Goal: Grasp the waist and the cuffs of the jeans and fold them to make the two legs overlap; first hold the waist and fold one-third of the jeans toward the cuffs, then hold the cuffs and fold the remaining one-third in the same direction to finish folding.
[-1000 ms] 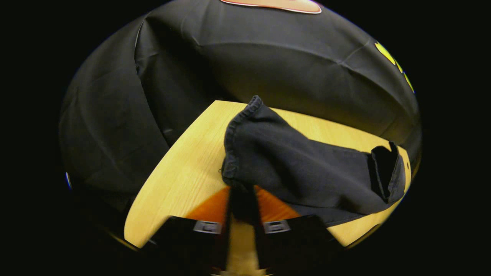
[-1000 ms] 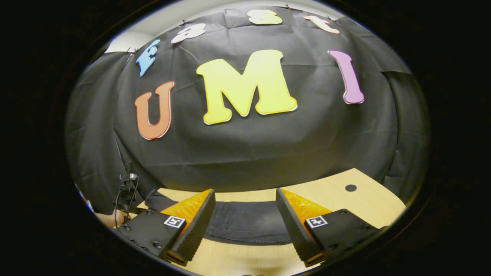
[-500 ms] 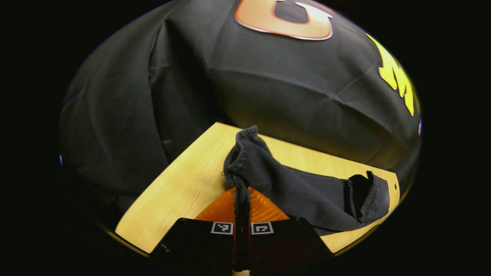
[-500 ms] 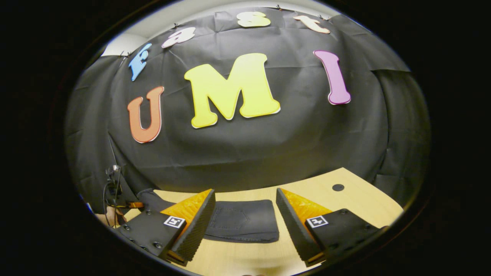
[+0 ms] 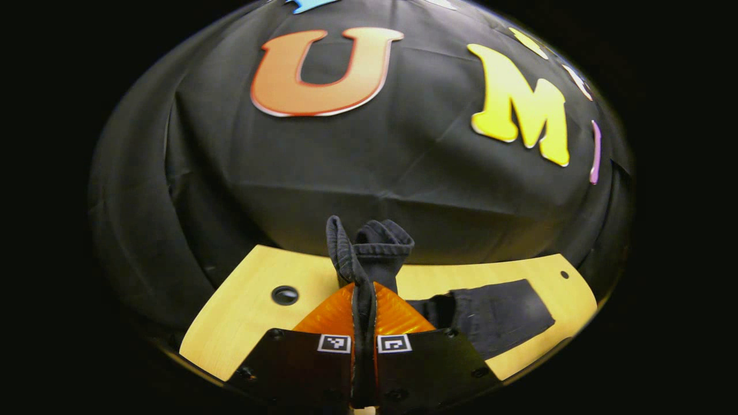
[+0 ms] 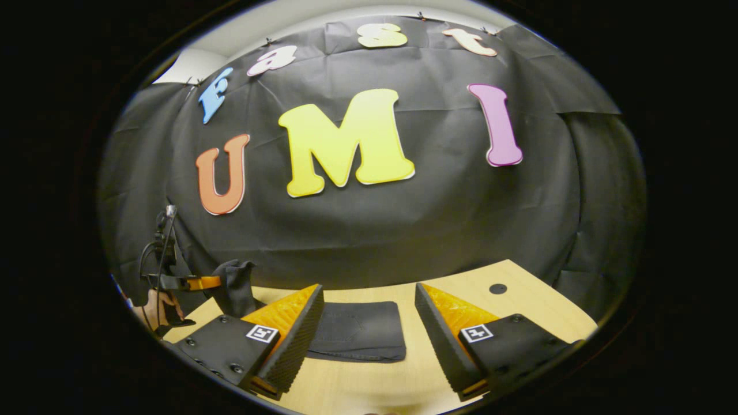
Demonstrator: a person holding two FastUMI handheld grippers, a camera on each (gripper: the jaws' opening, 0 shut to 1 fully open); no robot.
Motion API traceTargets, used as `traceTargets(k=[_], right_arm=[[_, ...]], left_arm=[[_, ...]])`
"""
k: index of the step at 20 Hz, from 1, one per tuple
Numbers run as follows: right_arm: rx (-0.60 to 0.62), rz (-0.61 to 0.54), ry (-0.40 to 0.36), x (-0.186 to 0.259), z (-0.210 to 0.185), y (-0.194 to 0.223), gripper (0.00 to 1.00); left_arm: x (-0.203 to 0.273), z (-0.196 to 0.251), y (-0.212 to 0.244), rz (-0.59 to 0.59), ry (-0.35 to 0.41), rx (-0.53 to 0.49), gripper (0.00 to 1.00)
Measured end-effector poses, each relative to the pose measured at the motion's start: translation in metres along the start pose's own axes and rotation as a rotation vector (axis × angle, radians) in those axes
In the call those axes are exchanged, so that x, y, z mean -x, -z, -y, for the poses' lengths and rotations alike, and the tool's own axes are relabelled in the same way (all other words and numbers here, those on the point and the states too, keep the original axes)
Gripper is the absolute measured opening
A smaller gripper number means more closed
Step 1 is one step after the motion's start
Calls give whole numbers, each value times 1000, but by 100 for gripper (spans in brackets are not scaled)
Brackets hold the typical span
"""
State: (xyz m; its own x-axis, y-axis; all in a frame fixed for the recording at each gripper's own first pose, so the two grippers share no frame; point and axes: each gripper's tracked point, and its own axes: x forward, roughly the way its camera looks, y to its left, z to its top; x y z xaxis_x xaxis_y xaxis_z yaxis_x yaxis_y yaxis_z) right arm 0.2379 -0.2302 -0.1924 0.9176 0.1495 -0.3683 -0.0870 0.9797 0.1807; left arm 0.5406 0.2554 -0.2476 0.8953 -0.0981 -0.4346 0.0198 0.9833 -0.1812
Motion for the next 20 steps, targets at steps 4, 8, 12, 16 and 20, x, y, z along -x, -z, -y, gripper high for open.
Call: traceTargets(k=[4, 8, 12, 16, 20], right_arm=[[-25, 22, 28, 15, 31, -8, 99], [-41, 31, 58, 30, 67, -13, 98], [-58, 36, 98, 49, 107, -14, 98], [-89, 23, 124, 59, 139, -8, 98], [-79, 10, 149, 65, 165, -2, 98]], left_arm=[[5, 87, -27, 37, 86, -51, 3], [6, 160, -28, 47, 138, -71, 3], [4, 216, -10, 21, 145, -109, 3], [-14, 271, 46, -65, 143, -248, 3], [-28, 307, 113, -174, 151, -334, 3]])
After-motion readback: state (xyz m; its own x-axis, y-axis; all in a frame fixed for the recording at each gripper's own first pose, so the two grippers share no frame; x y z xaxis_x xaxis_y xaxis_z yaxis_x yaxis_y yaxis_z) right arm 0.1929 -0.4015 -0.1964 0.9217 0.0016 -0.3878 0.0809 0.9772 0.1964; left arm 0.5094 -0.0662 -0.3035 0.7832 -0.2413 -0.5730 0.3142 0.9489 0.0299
